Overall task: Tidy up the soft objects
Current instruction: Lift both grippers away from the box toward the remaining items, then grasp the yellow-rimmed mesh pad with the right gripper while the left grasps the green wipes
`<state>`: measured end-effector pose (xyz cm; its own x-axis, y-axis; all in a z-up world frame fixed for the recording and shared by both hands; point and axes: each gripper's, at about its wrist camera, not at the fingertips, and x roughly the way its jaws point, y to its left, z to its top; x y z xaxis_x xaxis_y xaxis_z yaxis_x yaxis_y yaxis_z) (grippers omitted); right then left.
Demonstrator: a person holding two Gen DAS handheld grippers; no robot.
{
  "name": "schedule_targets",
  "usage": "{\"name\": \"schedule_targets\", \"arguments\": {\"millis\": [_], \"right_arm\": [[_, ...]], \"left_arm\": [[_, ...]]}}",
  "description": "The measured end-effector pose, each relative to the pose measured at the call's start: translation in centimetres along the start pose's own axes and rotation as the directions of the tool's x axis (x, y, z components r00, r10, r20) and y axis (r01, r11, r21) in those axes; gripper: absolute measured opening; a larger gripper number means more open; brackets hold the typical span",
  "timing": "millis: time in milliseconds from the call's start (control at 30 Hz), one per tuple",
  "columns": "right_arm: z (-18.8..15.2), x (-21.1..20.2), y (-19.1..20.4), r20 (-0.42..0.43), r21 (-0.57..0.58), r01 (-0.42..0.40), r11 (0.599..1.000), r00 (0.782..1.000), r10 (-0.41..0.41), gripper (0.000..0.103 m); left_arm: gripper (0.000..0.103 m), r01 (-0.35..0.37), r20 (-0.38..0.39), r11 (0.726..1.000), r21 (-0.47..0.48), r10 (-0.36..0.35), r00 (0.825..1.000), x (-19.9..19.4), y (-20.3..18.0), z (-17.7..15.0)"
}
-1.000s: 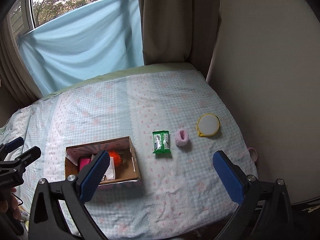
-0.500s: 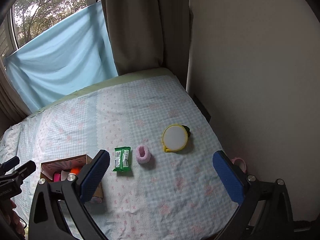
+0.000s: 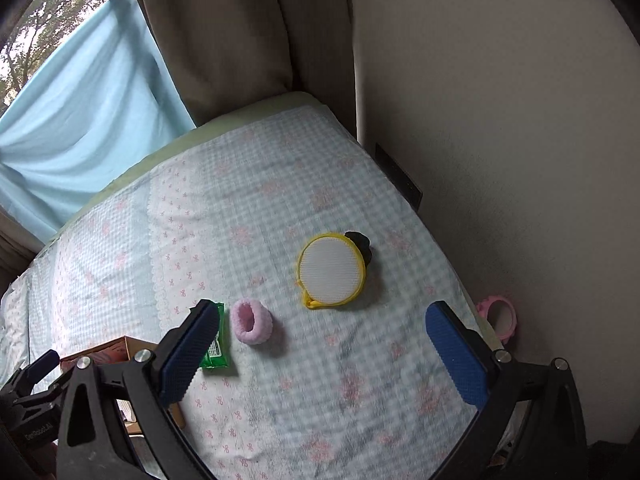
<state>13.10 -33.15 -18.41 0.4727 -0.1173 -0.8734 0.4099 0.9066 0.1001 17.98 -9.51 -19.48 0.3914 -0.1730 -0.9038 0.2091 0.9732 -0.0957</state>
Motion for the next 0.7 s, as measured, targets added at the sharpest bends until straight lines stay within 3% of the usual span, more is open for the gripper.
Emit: {"name": "schedule_targets", "arguments": {"millis": [233,700], "right_arm": [[1.0,7.8,0.2,-0.070,0.094,0.042,0.995,0.997,-0.036,0.103],[0.6,22.5,0.8,-0.184,0.212,0.208,0.955,0.968,-0.170,0.103]], "left_arm": [[0.103,0.022,-0.125,1.000,0.012,-0.020,0.992,8.3,0.3,1.8],[0.097,0.021,-0.331,0.994,0.109,0.016,0.943,23.5,0.9,1.5]]}}
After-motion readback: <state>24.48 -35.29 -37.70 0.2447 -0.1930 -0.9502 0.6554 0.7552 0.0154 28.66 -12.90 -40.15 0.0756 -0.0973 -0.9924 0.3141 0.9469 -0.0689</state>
